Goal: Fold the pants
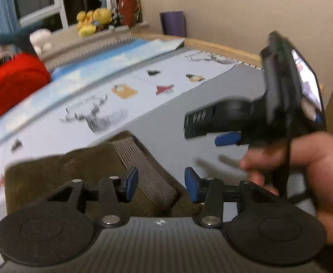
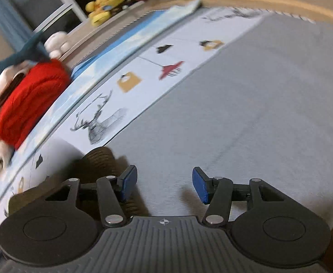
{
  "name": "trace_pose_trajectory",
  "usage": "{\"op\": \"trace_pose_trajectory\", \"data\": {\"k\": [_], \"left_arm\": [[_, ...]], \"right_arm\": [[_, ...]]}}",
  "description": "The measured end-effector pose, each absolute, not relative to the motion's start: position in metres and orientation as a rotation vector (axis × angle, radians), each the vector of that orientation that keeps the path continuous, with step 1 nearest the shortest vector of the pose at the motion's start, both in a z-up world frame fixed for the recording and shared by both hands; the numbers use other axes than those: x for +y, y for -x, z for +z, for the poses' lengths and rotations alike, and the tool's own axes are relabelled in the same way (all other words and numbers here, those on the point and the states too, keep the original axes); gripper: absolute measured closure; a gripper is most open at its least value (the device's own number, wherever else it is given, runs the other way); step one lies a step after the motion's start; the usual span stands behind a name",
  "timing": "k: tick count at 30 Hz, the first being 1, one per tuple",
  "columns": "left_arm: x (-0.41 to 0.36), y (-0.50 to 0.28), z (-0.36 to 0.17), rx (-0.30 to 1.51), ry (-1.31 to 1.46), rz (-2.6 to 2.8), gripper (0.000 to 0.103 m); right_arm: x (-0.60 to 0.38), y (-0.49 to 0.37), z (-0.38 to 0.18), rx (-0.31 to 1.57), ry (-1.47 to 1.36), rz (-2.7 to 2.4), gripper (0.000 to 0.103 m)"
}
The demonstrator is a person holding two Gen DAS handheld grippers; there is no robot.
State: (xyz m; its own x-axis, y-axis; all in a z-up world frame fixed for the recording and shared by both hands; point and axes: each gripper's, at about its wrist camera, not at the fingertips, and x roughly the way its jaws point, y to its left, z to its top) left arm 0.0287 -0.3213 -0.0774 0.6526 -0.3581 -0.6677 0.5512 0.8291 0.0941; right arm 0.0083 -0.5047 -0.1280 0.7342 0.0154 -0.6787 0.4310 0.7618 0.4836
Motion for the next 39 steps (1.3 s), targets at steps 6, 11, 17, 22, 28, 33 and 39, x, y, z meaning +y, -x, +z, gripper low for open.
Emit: {"op": "trace_pose_trajectory", "data": {"k": [6,11,17,22,28,33,39], "left_arm": [[-0.237,-0.04,-0.077,0.715,-0.153,-0.399,0.045],[-0.155,-0.045,-0.077,0.763,-0.046,-0.3,0.078],[-0.128,-0.048,-0.133,0.873,-0.095,-0.275,0.087],[-0.132,-0.041,-0.137,0.794,-0.161,-0.303,0.087],[-0.124,-0.02,-0.125,0.719,-0.094,-0.327,0.073],[-0.117,-0.016,-0.141,0.725,-0.095,-0.359,0.061],[-0.12,-0.03,-0.143,0.767,-0.103,-0.347,0.056]], "right_arm": [[-0.504,-0.005,-0.132,0.728,-0.741,-0.056,0.029],[-0.473,-0.024,-0.139,0.84,-0.709,0.079,0.021],[-0.437,-0.036,-0.153,0.953,-0.595,0.065,0.016],[-0.426,-0.03,-0.144,0.909,-0.549,0.046,0.049],[-0.431,0.004,-0.101,0.725,-0.523,0.092,0.074],[-0.454,0.019,-0.084,0.674,-0.484,-0.026,0.093],[-0.448,0.012,-0.099,0.741,-0.384,-0.106,0.088]]}}
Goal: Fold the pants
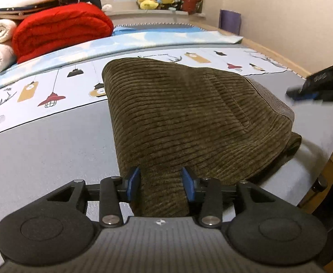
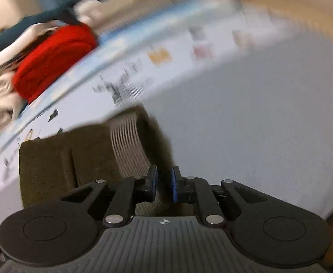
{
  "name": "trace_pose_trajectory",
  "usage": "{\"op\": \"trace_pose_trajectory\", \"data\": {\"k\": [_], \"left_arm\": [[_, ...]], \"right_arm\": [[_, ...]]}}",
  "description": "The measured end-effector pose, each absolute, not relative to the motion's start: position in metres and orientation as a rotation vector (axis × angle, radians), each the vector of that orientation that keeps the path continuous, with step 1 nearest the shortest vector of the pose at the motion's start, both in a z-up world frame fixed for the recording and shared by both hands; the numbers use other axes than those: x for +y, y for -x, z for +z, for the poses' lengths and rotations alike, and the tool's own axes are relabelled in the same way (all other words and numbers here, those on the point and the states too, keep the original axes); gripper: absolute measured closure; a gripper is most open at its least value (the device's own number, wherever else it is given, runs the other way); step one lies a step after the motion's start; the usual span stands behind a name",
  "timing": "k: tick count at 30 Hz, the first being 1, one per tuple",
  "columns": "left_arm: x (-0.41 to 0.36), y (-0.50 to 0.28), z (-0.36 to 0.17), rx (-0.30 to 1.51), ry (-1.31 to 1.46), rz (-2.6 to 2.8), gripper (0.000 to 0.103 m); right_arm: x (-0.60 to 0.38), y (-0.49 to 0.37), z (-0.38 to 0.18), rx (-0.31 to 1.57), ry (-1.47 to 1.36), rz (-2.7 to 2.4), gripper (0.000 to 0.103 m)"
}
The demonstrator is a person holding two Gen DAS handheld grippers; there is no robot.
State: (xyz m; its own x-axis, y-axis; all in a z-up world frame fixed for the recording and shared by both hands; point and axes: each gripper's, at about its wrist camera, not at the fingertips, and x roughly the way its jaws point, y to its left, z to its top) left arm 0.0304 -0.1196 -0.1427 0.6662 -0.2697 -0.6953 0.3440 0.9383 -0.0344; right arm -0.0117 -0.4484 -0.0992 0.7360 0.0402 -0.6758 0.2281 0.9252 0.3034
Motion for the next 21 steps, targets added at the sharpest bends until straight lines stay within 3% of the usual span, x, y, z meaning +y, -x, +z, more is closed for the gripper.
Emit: {"op": "trace_pose_trajectory", "data": {"k": [1,3,5,7,9,14,18,21], "left_arm": [[-0.118,-0.033,-0.141,0.778,-0.094,-0.345,0.055],[-0.116,-0.037,-0.136,0.783,-0.082,-0.327,0.055],[-0.114,-0.042,-0.125,0.757,-0.076,-0.29,0.056],[-0.113,-0.056,-0.111,0.728,-0.06,-0.269,0.058],[-0.116,-0.074,-0.094,0.685,-0.064,-0.259,0.07],[-0.135,-0.13,-0.073,0.621,-0.098,-0.258,0.097],[-0.146,-0.19,-0.131,0.804,-0.227,-0.22,0.1],[-0.148,-0.193,-0.142,0.793,-0.271,-0.226,0.1]], "right_arm": [[-0.441,0.015,-0.089,0.674,-0.311,-0.106,0.084],[-0.437,0.023,-0.078,0.572,-0.288,-0.06,0.059],[-0.434,0.023,-0.075,0.542,-0.295,0.039,0.058],[-0.422,0.011,-0.086,0.625,-0.255,0.139,0.059],[-0.406,-0.011,-0.12,0.858,-0.159,0.18,0.058],[-0.379,-0.017,-0.125,0.85,0.061,0.179,0.052],[-0.37,-0.02,-0.126,0.849,0.074,0.196,0.05],[-0.369,-0.025,-0.123,0.832,0.077,0.244,0.05]]}}
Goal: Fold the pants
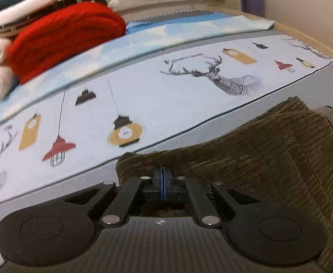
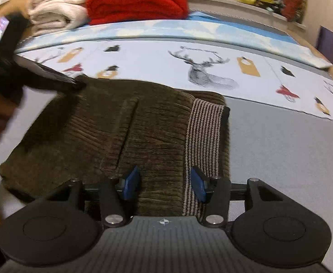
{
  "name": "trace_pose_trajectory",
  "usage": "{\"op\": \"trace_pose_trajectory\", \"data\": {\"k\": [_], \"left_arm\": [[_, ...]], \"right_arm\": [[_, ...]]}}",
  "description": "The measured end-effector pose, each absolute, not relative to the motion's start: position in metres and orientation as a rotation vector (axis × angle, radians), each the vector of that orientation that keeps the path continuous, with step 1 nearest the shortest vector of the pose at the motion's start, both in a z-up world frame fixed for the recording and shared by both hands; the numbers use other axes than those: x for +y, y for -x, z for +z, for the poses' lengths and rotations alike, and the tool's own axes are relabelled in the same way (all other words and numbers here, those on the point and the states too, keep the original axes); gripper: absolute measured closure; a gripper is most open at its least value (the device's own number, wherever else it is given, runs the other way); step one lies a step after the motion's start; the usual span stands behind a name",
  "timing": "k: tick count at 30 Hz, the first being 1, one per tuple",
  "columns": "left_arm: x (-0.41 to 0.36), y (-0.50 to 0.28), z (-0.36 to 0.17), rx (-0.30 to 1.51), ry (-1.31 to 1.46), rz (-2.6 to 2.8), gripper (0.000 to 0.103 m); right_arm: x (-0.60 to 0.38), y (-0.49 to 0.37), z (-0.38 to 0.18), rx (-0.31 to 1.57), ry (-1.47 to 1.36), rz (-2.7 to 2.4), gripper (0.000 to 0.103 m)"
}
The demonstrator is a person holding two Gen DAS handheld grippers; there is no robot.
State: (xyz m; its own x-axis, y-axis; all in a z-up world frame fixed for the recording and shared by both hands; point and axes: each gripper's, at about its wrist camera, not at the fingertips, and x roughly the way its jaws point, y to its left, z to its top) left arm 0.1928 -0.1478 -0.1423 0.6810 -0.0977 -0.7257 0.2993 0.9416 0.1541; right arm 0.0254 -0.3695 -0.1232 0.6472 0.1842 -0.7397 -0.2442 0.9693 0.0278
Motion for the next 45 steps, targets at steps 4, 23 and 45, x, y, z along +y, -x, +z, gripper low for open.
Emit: {"op": "trace_pose_trajectory", "data": {"k": [4,23,45], "left_arm": [[-0.131,-0.169,-0.114,0.784,-0.115,-0.196,0.087],[-0.107,-0.07,-0.116,0.8,-0.015,-0.274,0.018],[-0.057,-0.147,-0.124,0.837,0.41,-0.365,0.06]], "right_arm": [[-0.378,-0.026,-0.113,0.785,-0.039,0.245,0.05],[-0.439,-0.041,-0.144,0.939,-0.438,-0.048,0.007],[-0.407,-0.037,-0.13,0.784,-0.491,0.098,0.053]]}}
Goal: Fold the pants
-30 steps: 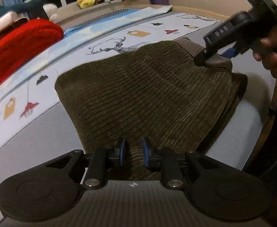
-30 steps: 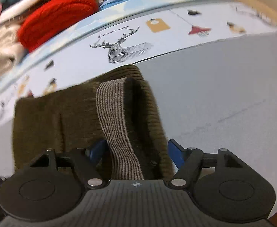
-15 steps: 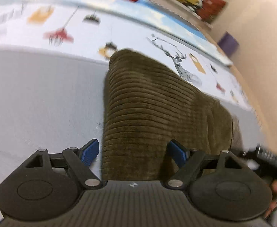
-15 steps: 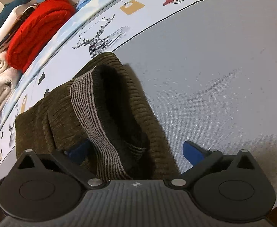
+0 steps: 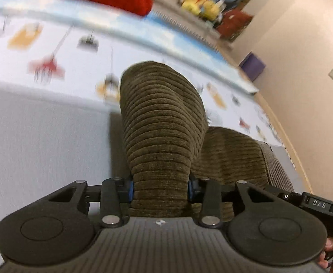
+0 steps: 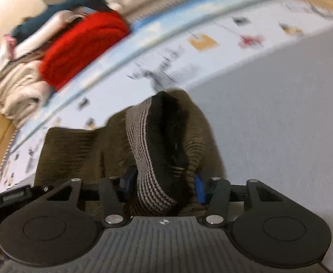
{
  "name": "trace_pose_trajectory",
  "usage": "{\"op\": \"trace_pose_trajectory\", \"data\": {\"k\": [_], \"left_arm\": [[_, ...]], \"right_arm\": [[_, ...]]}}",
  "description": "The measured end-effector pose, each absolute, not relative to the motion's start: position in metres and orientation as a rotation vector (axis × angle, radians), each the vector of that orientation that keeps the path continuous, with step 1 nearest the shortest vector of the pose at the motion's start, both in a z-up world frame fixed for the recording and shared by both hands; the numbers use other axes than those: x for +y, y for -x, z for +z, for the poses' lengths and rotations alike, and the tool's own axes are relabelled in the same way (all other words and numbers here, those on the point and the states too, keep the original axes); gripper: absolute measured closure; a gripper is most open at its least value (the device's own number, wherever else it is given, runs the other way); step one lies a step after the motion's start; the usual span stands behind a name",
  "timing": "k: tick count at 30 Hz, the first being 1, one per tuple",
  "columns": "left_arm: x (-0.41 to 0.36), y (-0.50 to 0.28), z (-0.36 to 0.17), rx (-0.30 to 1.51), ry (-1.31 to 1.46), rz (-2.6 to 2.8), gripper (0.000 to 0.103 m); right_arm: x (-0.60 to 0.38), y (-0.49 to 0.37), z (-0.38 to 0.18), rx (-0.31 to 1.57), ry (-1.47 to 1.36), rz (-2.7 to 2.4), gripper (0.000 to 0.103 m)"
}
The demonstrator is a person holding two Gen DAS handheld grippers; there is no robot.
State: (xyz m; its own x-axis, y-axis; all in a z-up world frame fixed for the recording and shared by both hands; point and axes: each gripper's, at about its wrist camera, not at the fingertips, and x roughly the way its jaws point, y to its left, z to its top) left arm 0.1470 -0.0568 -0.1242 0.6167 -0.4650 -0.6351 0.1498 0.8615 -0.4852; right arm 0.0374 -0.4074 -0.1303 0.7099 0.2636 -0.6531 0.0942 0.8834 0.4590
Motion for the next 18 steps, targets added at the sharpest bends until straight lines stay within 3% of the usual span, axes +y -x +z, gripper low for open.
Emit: {"op": "trace_pose_trajectory", "data": {"k": [8,10,12,14,16,18], "left_arm": [[0.026,-0.196,-0.039,0.665,0.367,-0.34,0.056],[0.053,-0.21,-0.037,0.672,0.398,-0.301,0.046],[0.078,-0.224,-0.049,0.716,0.408,-0.183,0.027],[0.096,-0.225,-0.06,0.758,0.363,0.01,0.03],[0.1,-0.208,-0.061,0.732,0.35,0.003,0.031],[0.087,-0.186,-0.063,0.716,0.286,-0.051,0.034]], "right_arm": [[-0.352,-0.097,-0.07,0.566,-0.495,0.242,0.053],[-0.334,-0.118,-0.062,0.555,-0.507,0.286,0.05],[-0.32,-0.146,-0.068,0.603,-0.534,0.317,0.038],[-0.31,-0.173,-0.085,0.723,-0.491,0.251,0.027],[-0.305,-0.184,-0.1,0.828,-0.411,0.093,0.037],[-0.311,-0.171,-0.107,0.797,-0.441,0.11,0.038]]}}
